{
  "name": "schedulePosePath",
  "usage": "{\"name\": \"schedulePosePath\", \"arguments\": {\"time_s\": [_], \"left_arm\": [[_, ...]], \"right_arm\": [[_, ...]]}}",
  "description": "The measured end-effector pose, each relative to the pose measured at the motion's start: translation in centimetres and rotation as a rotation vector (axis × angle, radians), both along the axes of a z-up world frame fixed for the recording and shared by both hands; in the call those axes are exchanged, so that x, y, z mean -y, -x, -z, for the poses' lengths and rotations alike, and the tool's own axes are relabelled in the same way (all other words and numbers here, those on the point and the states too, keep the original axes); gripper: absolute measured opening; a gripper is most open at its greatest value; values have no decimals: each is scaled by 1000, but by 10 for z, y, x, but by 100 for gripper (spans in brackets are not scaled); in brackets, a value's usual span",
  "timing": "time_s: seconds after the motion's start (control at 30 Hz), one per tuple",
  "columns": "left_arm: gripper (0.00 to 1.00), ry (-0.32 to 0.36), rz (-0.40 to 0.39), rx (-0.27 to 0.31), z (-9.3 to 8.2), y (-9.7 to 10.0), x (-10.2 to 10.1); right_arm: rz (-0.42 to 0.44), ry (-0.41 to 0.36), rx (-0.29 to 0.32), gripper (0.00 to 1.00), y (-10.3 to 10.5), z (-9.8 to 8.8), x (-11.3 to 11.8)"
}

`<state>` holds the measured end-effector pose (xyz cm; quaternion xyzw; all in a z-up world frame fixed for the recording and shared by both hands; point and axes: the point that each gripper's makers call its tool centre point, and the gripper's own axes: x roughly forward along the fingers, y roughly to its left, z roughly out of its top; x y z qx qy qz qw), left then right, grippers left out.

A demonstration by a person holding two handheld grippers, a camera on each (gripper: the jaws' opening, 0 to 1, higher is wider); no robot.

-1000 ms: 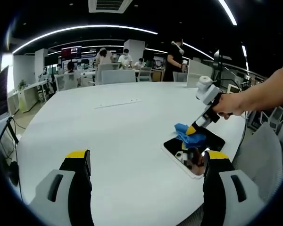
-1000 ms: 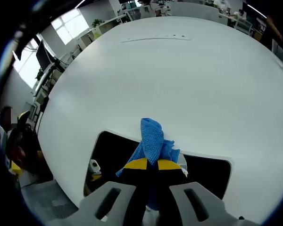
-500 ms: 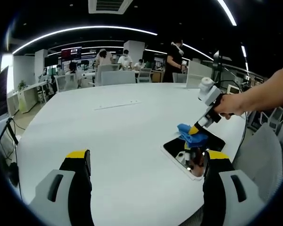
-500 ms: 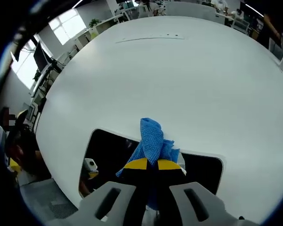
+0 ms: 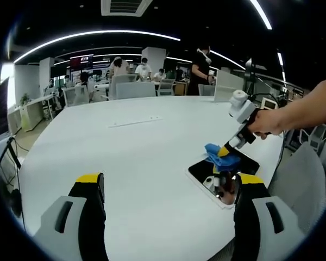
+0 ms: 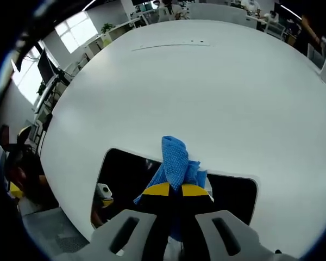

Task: Wipe the mirror surface with the cleaning cloth until all visible marks leave the cleaned area.

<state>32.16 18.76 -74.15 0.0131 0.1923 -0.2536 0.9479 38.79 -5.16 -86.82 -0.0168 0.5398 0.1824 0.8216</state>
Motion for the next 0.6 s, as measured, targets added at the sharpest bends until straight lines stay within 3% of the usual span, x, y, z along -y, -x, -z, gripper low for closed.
{"name": "schedulePosePath", "arguments": {"time_s": [0.6], "left_arm": [[99,-4,1,3,-2,0,1]], "right_arm": [[18,-17,2,0,11,-1,-1]]}}
